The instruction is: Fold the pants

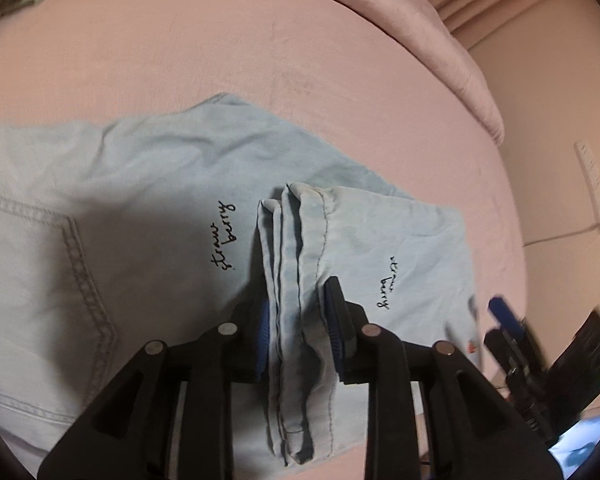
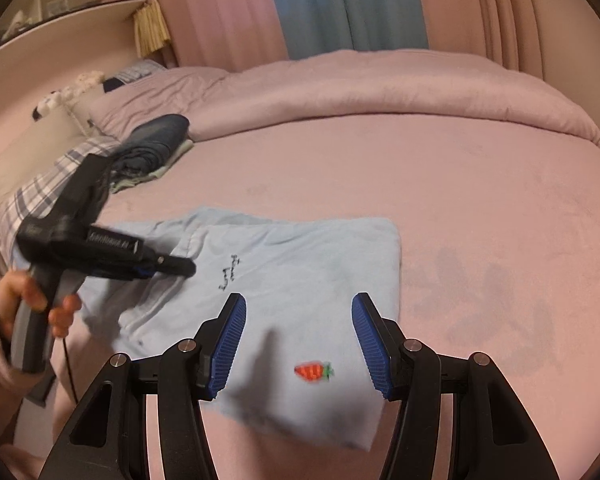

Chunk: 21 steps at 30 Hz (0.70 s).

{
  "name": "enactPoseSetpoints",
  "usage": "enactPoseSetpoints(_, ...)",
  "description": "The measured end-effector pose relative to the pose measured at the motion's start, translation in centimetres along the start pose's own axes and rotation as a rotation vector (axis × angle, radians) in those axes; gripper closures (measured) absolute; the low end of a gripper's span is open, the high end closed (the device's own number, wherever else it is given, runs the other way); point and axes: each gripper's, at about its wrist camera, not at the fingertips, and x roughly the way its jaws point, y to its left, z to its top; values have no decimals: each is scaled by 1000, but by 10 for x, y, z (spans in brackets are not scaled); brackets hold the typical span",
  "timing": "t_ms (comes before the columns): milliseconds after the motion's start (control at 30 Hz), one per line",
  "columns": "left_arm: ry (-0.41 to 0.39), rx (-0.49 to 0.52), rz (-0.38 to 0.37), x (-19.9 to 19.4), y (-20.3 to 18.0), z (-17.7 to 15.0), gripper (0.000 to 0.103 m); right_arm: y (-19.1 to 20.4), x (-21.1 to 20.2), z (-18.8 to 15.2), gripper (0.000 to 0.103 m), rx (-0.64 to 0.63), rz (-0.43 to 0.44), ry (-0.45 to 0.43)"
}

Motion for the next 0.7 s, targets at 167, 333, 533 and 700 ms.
enactPoseSetpoints(167,-45,161,213,3,-24,-1,59,9,26,16,45,-40,8,59)
enactPoseSetpoints(333,-74,191,289,4,-24,-2,49,16,50,11,45,-52,27,126)
enactPoseSetpoints(533,-114,222,427,2,-35,-3,50,12,65,-2,45,-81,29,177)
enactPoseSetpoints(700,-167,175,418,-20,-39,-2,52,10,64,-1,44,-73,38,172)
